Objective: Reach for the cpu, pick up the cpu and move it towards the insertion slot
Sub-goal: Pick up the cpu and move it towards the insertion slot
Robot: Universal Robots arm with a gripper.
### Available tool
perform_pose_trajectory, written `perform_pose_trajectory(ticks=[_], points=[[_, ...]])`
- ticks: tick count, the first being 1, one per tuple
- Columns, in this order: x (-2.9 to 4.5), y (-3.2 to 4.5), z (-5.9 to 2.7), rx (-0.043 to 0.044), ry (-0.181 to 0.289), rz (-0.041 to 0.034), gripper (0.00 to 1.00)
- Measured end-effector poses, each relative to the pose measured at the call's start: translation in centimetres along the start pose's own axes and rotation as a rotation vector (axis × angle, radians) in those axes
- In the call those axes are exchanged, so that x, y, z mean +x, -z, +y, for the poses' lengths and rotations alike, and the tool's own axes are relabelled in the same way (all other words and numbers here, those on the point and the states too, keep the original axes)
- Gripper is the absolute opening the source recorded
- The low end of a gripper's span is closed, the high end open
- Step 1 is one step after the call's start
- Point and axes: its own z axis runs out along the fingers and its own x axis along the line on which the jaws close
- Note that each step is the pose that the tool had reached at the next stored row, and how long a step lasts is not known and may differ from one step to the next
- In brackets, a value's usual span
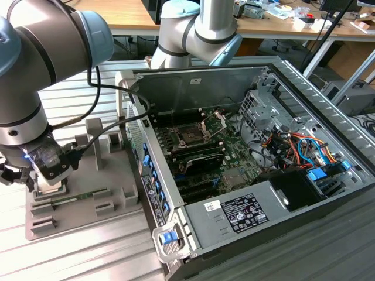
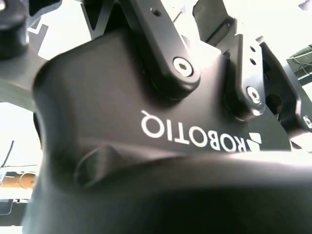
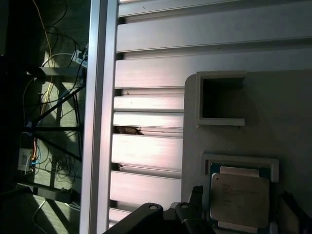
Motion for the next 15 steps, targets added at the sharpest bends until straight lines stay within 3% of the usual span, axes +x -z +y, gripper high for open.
perform_pose_trajectory(ticks=[15], points=[[-0.06, -0.7, 0.09, 0.0001, 0.0, 0.0003, 0.66]])
